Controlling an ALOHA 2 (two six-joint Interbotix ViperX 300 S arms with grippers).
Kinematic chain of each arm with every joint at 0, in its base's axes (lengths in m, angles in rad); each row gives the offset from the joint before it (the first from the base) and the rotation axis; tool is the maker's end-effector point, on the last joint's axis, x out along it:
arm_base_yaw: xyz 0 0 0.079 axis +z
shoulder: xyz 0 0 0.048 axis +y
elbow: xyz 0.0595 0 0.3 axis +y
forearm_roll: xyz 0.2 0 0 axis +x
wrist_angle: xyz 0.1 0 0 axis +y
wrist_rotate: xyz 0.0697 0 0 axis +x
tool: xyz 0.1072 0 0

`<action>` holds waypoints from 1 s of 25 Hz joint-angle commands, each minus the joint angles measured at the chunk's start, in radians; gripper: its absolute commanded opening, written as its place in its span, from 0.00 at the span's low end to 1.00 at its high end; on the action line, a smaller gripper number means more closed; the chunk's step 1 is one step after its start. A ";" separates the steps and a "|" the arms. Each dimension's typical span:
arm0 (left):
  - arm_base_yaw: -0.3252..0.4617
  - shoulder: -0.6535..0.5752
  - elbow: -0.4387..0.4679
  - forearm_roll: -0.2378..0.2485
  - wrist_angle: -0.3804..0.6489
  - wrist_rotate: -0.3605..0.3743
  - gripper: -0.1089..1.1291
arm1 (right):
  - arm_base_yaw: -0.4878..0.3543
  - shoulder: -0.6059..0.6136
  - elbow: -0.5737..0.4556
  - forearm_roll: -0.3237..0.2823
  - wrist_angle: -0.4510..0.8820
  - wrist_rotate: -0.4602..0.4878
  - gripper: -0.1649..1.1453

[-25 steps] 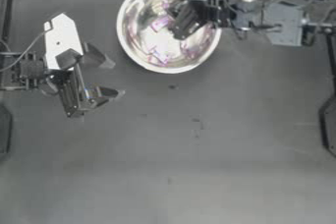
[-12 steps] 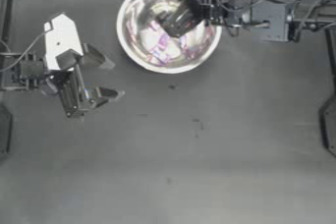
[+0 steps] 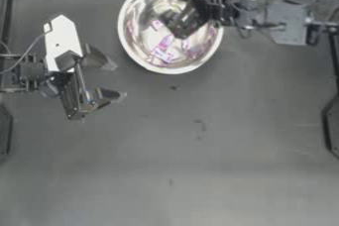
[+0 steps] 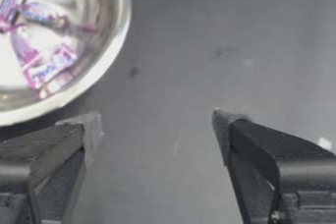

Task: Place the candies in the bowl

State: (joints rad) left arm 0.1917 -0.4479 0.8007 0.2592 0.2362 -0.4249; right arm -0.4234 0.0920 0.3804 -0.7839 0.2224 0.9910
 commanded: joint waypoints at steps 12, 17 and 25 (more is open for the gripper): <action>-0.023 -0.035 -0.015 0.018 -0.020 0.021 0.88 | 0.158 -0.285 0.164 0.009 -0.026 0.000 0.87; -0.040 -0.037 -0.018 0.020 -0.020 0.043 0.88 | 0.198 -0.348 0.221 0.006 -0.017 0.000 0.87; -0.054 -0.067 0.003 0.037 -0.083 0.087 0.88 | 0.255 -0.454 0.304 0.000 -0.015 -0.002 0.87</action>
State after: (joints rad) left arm 0.1396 -0.4801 0.8084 0.2915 0.1795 -0.3405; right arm -0.1779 -0.3237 0.6888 -0.7793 0.2102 0.9910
